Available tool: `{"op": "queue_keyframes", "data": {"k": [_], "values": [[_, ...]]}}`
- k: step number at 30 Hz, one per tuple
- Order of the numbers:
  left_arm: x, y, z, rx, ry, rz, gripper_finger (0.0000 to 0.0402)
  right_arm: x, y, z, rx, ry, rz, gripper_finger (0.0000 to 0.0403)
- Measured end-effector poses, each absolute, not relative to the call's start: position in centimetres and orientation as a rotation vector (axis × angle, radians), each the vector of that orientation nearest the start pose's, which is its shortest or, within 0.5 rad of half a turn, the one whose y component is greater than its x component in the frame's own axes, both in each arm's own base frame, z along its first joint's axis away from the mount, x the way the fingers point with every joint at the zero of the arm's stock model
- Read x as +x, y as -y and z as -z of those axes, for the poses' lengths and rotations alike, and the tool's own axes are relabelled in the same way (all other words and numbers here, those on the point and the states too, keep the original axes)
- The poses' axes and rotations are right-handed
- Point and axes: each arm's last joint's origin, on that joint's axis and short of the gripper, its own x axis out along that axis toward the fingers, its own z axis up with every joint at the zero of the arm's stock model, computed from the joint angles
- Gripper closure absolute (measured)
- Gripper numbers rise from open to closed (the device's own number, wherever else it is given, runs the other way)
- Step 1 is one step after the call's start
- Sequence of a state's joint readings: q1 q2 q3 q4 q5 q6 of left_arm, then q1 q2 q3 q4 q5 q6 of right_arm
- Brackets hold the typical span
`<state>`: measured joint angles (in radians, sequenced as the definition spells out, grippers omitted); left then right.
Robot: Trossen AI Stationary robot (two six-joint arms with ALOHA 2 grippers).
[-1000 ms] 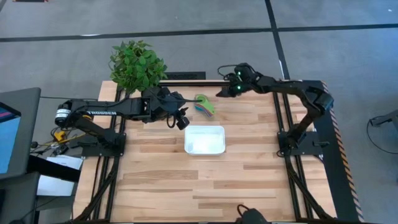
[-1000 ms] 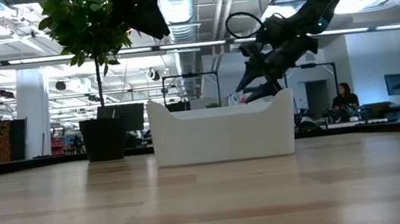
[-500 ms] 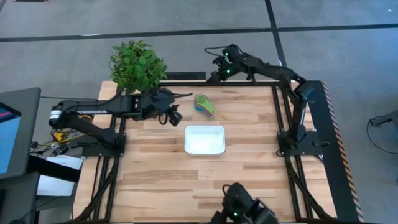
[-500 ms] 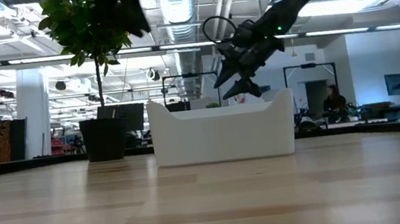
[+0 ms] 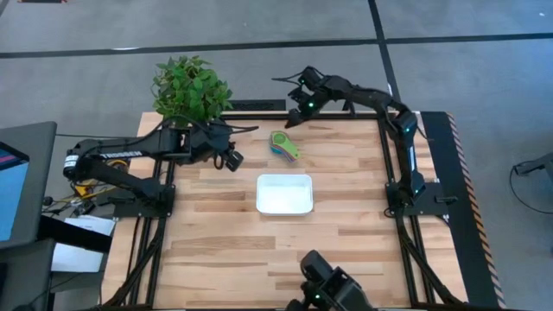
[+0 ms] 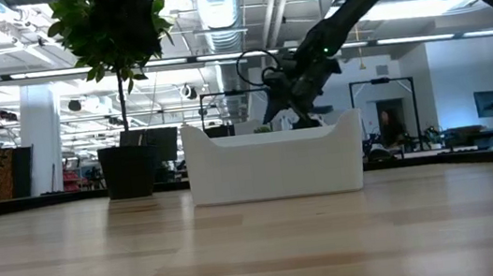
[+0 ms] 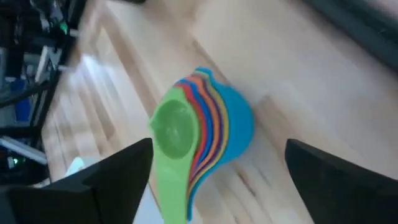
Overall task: Nest measuring cups in basket
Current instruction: Put the stacked measuring cups on top of the white bin
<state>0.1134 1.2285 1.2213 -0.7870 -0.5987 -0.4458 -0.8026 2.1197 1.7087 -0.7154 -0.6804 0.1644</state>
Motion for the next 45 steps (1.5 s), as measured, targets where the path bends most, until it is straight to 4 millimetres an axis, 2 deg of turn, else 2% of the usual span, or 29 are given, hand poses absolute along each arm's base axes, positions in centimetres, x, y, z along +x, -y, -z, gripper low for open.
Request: {"op": "queue_keyframes", "data": {"k": [4, 13, 19, 23, 33, 41, 45], "values": [[23.6, -4.9, -34.4, -0.211, -0.628, -0.852, 0.0311, 33.6, 30.2, -20.0, 0.877, -0.822, 0.177, 0.0017], [23.5, -5.6, -34.4, -0.225, -0.646, -0.840, 0.0334, 35.0, 29.6, -16.6, 0.914, -0.898, 0.190, 0.0006], [23.5, -5.6, -34.4, -0.221, -0.648, -0.837, 0.0338, 35.6, 29.3, -15.7, 0.910, -0.906, 0.169, 0.0015], [23.5, -5.7, -34.4, -0.221, -0.649, -0.840, 0.0339, 36.0, 28.9, -15.7, 0.889, -0.908, 0.166, 0.0025], [23.5, -5.8, -34.4, -0.222, -0.648, -0.844, 0.0339, 36.5, 28.3, -15.8, 0.865, -0.933, 0.227, 0.0125], [23.4, -5.8, -34.4, -0.235, -0.644, -0.847, 0.0339, 37.2, 27.5, -15.8, 0.828, -0.953, 0.256, 0.0182], [23.4, -5.8, -34.4, -0.237, -0.645, -0.844, 0.0339, 37.1, 27.6, -15.8, 0.816, -0.959, 0.292, 0.0225]]}}
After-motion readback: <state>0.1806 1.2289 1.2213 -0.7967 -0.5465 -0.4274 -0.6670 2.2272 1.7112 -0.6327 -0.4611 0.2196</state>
